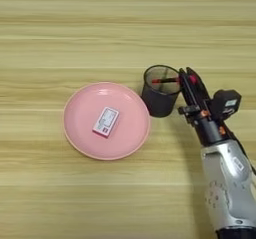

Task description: Move the objects on the table

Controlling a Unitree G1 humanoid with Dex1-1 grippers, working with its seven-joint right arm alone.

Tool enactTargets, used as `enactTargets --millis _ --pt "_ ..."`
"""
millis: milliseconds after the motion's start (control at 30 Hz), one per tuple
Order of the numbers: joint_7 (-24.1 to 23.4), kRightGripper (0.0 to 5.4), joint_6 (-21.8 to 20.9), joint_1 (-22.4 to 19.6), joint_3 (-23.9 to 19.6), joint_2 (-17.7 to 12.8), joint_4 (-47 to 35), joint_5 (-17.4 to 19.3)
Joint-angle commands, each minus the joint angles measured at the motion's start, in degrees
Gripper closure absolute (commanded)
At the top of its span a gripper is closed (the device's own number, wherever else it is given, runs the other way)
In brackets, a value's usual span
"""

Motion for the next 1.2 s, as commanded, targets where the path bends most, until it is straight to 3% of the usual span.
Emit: enactTargets --millis 33,1200 --pt "-1.1 4.87 0.2 -1.4 -0.4 -0.9 -5.5 0.4" --pt "-4.3 4.87 0.7 -2.8 -7.5 -5.2 -11.5 2.1"
